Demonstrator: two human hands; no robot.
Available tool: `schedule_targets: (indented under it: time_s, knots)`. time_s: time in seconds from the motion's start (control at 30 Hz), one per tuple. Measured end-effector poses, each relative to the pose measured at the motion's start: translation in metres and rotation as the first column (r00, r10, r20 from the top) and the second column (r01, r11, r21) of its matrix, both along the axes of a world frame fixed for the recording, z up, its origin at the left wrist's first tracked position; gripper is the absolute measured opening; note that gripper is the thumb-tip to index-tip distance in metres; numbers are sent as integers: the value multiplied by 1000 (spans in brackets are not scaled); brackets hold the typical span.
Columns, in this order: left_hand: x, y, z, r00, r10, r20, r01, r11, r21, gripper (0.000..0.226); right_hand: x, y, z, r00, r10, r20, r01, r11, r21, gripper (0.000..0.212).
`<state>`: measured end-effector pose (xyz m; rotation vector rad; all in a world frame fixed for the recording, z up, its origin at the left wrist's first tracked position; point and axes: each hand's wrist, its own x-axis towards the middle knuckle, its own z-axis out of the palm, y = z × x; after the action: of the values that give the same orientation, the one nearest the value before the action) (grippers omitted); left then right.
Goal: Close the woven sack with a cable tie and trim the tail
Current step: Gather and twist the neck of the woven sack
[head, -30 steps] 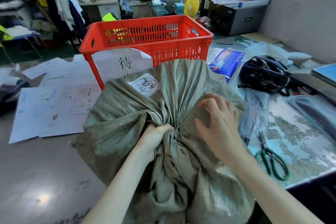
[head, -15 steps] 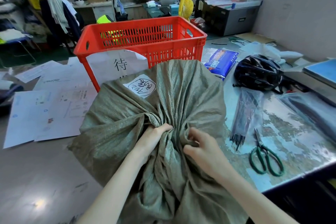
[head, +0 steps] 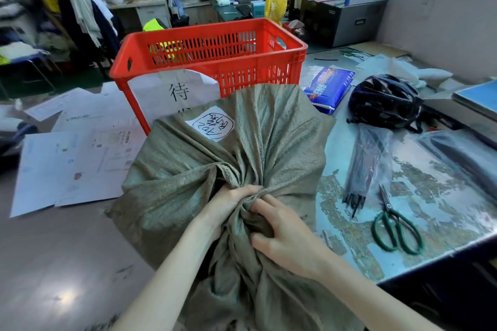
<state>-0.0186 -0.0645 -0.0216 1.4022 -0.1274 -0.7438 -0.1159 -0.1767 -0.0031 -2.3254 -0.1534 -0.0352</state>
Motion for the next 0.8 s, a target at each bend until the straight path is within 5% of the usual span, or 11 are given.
schedule_targets:
  time_s: [0.1, 0.23, 0.33, 0.43, 0.53, 0.63, 0.7, 0.8]
  knots:
    - [-2, -3, -2, 999, 48, 24, -48, 999, 15, 18, -6, -4, 4, 999, 9, 38, -9, 1000, 7, 27]
    - [-3, -8, -4, 993, 116, 23, -115, 993, -12, 13, -9, -30, 13, 978, -208, -30, 210, 959, 190, 12]
    - [0, -8, -6, 995, 98, 10, -98, 995, -22, 30, -8, -52, 11, 943, -332, 12, 332, 943, 8, 12]
    - [3, -8, -4, 997, 80, -7, -80, 996, -36, 26, -8, -63, 5, 950, -265, -166, 243, 959, -144, 28]
    - [3, -11, -4, 994, 111, 24, -110, 993, -34, 16, -6, -57, -2, 956, -122, -266, 109, 992, -64, 22]
    - [6, -13, -5, 994, 104, -16, -105, 995, -4, 28, -3, -41, -8, 977, -40, -209, 49, 998, 35, 64]
    - [9, -13, -3, 995, 83, -58, -80, 995, 58, 17, 0, -30, -10, 990, -39, -135, 45, 998, 41, 83]
    - [6, -7, 7, 994, 40, -106, -29, 994, 102, 24, 8, -16, -12, 986, -92, -142, 69, 985, -161, 91]
